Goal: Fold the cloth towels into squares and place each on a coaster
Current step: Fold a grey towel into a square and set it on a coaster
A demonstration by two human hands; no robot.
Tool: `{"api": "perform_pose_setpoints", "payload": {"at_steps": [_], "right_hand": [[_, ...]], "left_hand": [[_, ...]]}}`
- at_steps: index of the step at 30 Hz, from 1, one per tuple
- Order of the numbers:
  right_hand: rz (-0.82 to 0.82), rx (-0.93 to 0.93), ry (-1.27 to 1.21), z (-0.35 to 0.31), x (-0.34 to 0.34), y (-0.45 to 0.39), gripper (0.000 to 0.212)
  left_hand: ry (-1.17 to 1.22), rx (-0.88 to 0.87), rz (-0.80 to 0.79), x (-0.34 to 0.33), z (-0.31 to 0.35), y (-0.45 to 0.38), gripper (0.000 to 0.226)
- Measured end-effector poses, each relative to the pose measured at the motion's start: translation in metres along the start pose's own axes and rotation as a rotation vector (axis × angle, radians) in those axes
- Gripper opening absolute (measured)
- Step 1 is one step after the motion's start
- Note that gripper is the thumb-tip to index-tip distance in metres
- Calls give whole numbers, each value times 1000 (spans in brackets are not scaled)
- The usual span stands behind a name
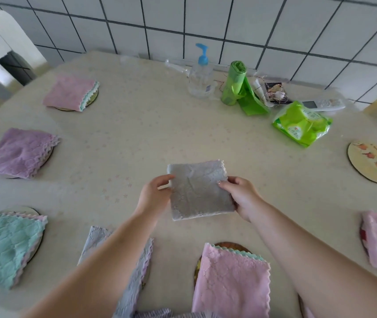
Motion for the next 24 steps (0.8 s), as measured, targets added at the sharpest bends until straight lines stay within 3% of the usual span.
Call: {"api": "perform_pose_setpoints", "payload": {"at_steps": [5, 12, 24], "right_hand": [[14, 32, -164, 25, 42, 46, 12], [50, 51, -321, 81, 119, 98, 12], [161, 99, -443, 177, 333, 209, 4]], "left_hand": [[153, 25, -159, -37, -1, 45, 35], [46, -29, -300, -104, -4, 111, 32], [71, -71, -435, -302, -32, 271, 32]]}}
Point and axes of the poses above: each hand's wrist, its own y-axis away from the middle knuckle, its own x-axis out of the back of the hand, z = x × y, the point moved 8 cm from there along -y, towards the middle knuckle, and after that the axes turned 6 degrees about y, right-handed, at the moved point
